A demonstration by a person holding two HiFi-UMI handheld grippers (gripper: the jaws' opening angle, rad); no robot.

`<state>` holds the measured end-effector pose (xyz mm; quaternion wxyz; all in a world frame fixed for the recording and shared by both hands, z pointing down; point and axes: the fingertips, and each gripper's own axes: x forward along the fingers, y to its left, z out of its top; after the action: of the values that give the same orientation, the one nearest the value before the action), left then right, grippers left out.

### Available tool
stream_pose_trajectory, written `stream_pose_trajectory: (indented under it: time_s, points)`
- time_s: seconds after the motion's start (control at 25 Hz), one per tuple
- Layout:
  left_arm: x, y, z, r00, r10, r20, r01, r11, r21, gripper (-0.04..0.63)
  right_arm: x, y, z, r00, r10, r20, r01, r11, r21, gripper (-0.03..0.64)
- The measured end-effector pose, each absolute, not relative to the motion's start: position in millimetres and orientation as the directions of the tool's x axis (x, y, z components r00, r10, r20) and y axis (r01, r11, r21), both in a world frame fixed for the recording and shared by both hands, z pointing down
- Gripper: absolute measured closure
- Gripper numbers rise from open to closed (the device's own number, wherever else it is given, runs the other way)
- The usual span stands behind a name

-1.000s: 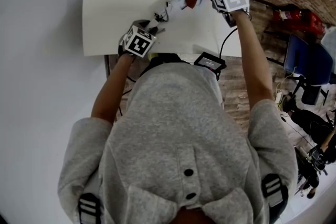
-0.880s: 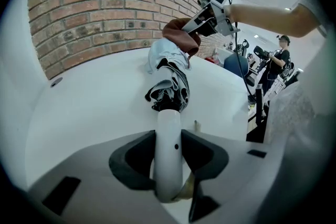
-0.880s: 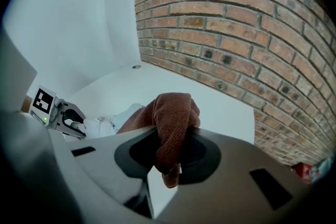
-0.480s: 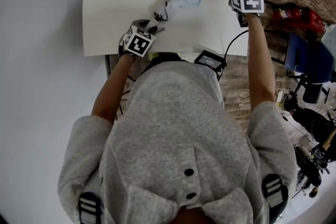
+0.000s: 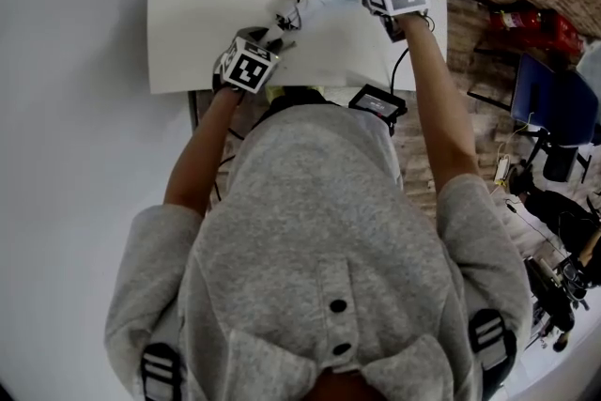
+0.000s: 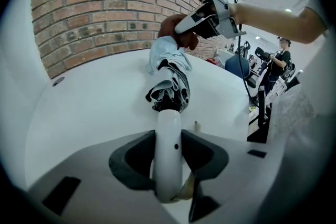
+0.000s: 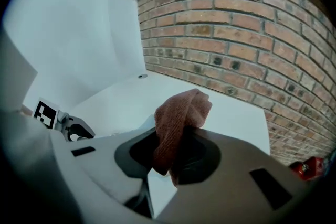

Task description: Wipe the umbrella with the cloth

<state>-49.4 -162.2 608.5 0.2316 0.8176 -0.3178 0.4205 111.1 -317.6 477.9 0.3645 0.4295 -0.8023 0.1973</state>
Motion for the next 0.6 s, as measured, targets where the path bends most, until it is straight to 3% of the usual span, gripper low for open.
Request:
stream_pose_trajectory:
  time_s: [0.2,0.6]
  points:
    - [-51.3,-160.3,608.0,0.436,-0.329,0.838,-0.723,-0.682,0.109,0.442,78.3,-310.0,496.0,-0.428,-0.507,0.748,-0.802,0.594,-0.056,0.537]
    - [-48.0,-161.0,602.9,0.458,-0.328,0.826,-0.714,-0.69,0.122,0.442,65.8,-301.3,496.5,-0.4,-0.503,0.766,-0.821,0.568,-0.056,0.537]
